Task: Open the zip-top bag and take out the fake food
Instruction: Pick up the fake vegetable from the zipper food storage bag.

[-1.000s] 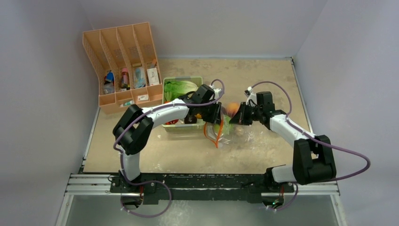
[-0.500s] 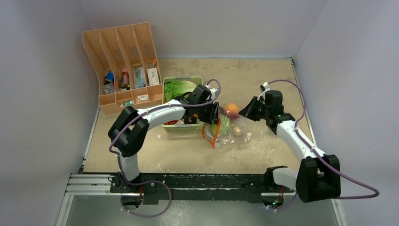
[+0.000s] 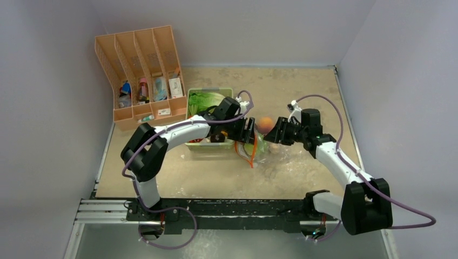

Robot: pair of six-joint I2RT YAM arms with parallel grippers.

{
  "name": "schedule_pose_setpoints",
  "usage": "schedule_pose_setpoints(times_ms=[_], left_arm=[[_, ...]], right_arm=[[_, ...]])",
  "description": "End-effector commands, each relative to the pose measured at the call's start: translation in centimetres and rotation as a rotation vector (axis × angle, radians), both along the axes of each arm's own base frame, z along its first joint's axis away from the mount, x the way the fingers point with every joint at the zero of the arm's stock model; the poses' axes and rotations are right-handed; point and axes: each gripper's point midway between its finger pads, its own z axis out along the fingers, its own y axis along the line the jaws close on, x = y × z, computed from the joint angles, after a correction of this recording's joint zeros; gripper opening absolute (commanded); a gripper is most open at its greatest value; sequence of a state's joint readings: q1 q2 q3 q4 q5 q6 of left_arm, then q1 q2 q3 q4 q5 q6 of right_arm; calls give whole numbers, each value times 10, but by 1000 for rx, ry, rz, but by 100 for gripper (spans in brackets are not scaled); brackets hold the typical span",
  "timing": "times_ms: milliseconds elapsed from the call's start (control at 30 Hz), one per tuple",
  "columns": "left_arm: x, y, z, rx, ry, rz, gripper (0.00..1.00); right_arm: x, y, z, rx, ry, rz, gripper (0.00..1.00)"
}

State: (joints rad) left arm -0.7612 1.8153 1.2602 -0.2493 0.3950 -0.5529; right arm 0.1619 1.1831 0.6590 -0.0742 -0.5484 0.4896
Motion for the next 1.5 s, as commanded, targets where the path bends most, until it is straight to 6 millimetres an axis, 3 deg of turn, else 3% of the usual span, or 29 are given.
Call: schedule_pose_setpoints(times_ms=[0, 267, 533, 700, 900, 1000, 1133, 1200, 1300, 1400, 1467], left_arm=[[-18, 13, -3, 39, 32, -59, 64], [-17, -9, -19, 38, 17, -32, 61], [-2, -19, -35, 67, -15, 13, 60], [5, -30, -37, 38, -35, 22, 63], [18, -49, -20, -77, -57, 88, 65], [27, -49, -17, -93, -56, 157, 69], [35, -41, -32, -28, -51, 248, 69], [36, -34, -43, 35, -62, 277, 65], [35, -34, -43, 60, -87, 289, 44], [38, -37, -32, 41, -118, 291, 23], [38, -38, -22, 24, -138, 278, 16]], right_arm=[[-17, -6, -17, -58, 23, 41, 53], [4, -16, -51, -118, 137, -61, 30], [5, -12, -81, -142, 218, -38, 28], [-1, 5, -81, -88, 211, 46, 29], [-1, 22, -69, -50, 166, 126, 29], [-1, 27, -67, -44, 158, 142, 30], [-2, 29, -66, -38, 157, 146, 29], [-2, 29, -66, -40, 155, 143, 30], [-1, 27, -64, -45, 144, 135, 30], [2, 24, -62, -61, 136, 112, 29], [5, 19, -62, -87, 132, 80, 28]])
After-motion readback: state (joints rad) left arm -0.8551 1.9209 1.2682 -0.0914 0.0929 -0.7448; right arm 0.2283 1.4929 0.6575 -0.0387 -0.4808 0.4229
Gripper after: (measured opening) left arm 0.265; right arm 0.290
